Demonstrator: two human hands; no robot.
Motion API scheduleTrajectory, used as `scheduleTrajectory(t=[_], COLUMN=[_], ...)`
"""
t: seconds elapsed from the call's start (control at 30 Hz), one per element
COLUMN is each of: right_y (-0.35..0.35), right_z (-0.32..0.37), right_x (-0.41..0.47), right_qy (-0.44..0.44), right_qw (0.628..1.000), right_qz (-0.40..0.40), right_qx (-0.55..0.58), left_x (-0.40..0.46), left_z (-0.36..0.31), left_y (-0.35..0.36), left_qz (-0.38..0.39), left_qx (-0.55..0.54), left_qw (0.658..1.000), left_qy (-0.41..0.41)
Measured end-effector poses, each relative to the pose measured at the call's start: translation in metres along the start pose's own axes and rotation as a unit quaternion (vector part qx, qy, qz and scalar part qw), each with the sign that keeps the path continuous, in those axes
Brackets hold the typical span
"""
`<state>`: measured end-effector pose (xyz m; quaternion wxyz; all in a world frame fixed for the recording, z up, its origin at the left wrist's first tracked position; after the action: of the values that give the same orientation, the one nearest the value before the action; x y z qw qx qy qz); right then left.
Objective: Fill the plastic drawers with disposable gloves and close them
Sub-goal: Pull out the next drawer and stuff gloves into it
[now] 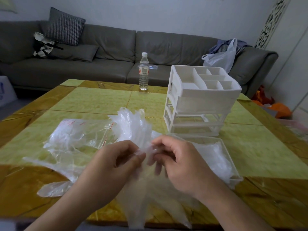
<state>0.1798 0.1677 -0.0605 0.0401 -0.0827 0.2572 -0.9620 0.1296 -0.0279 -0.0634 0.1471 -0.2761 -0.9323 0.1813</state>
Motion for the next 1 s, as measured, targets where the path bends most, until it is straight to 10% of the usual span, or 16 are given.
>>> scheduleTrajectory(t=[0.5,0.73,1.0], right_y=[-0.024,-0.024,-0.035], right_z=[-0.006,-0.015,-0.003], right_x=[0.000,0.003,-0.004], right_qy=[0.108,0.125,0.037], right_qw=[0.993,0.968,0.967], right_qz=[-0.020,-0.116,-0.241], right_qx=[-0.033,0.184,-0.075], left_x=[0.001,-0.001,-0.006], left_z=[-0.010,-0.014,-0.018], left_y=[-0.015,-0.006,0.003], left_qz=[-0.116,0.005,-0.188], left_qx=[0.003,-0.352,-0.029], left_qw=[0.991,0.928,0.981], left_qy=[-0.059,-0.121,0.031])
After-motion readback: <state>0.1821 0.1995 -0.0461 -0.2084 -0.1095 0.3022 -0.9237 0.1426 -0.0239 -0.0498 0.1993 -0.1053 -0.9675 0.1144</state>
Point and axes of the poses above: each hand's wrist, its own x-axis towards the middle knuckle, its own y-axis out of the palm, z = x × y, the point moved 1 cm from there along x, towards the middle knuckle, and after that the axes turned 8 degrees about z, right-handed, at the moved point
